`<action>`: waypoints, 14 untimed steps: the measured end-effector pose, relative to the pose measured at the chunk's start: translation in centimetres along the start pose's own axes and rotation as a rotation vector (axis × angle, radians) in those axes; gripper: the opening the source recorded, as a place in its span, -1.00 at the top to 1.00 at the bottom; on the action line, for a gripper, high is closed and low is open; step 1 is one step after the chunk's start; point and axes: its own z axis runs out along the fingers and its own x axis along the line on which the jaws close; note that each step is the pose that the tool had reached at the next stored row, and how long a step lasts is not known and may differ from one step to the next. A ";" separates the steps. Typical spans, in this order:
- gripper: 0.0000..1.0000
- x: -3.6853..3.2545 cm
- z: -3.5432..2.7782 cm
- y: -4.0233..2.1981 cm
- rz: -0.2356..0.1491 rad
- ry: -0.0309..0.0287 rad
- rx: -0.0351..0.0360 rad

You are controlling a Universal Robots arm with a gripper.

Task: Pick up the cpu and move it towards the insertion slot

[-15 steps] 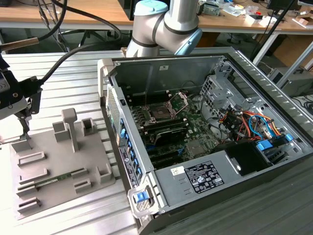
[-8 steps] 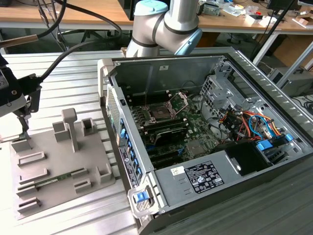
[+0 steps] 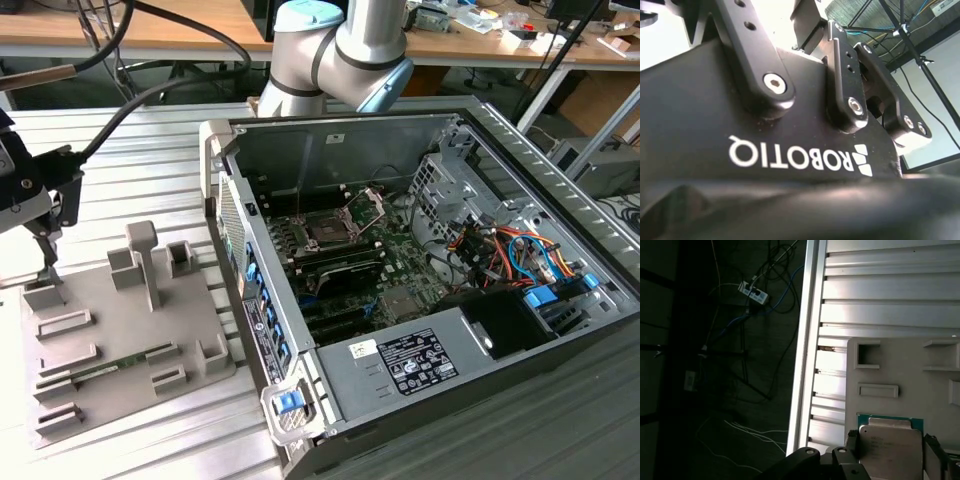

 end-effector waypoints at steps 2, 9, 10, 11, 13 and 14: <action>-0.10 0.00 -0.10 0.00 0.000 -0.0001 0.0000; -0.10 0.00 -0.32 0.00 0.000 -0.0002 -0.0001; -0.10 0.00 -0.35 0.00 0.000 -0.0001 -0.0001; -0.10 0.00 -0.38 0.01 0.000 -0.0002 0.0000; -0.10 0.00 -0.44 0.01 0.000 -0.0001 -0.0001; -0.10 0.00 -0.51 0.01 0.000 0.0000 0.0000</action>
